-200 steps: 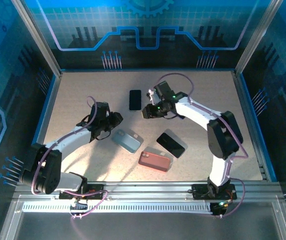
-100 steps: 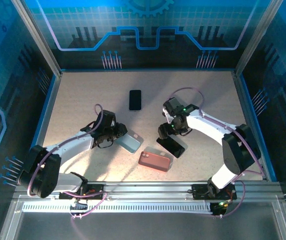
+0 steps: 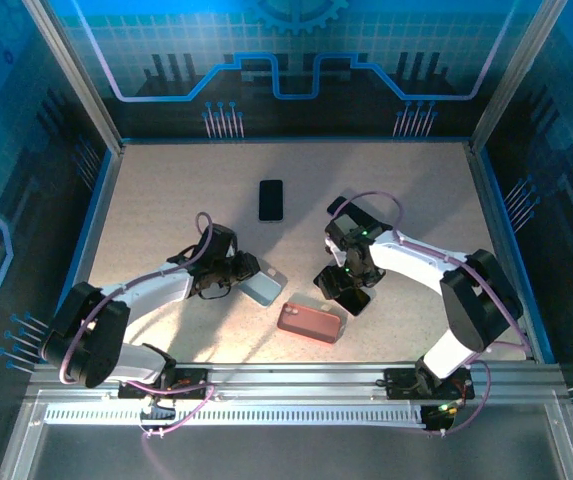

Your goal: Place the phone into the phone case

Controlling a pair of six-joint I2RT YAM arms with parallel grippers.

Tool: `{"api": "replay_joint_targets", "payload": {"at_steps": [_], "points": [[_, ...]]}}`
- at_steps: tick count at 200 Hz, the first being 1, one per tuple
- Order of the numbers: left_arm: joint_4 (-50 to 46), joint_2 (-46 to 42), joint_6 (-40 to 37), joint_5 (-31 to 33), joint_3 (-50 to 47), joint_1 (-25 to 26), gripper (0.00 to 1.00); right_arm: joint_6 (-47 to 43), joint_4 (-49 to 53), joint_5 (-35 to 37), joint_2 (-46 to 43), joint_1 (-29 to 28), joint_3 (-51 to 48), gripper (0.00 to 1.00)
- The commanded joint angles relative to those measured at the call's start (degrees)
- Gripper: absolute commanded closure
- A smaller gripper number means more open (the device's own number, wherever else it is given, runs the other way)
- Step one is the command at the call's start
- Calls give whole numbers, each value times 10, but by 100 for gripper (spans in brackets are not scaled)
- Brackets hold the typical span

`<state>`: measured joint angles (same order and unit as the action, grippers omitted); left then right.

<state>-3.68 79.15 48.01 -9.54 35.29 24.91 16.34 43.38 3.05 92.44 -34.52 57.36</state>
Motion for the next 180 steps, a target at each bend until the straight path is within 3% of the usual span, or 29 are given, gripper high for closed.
{"api": "replay_joint_targets", "payload": {"at_steps": [1, 115, 180], "points": [[8, 4, 8, -12, -3, 9, 72, -12, 11, 9, 17, -10, 1, 9], [21, 24, 24, -22, 17, 16, 73, -23, -3, 41, 81, -38, 25, 9], [26, 21, 27, -21, 20, 16, 72, 33, -11, 56, 120, -36, 86, 22]]}}
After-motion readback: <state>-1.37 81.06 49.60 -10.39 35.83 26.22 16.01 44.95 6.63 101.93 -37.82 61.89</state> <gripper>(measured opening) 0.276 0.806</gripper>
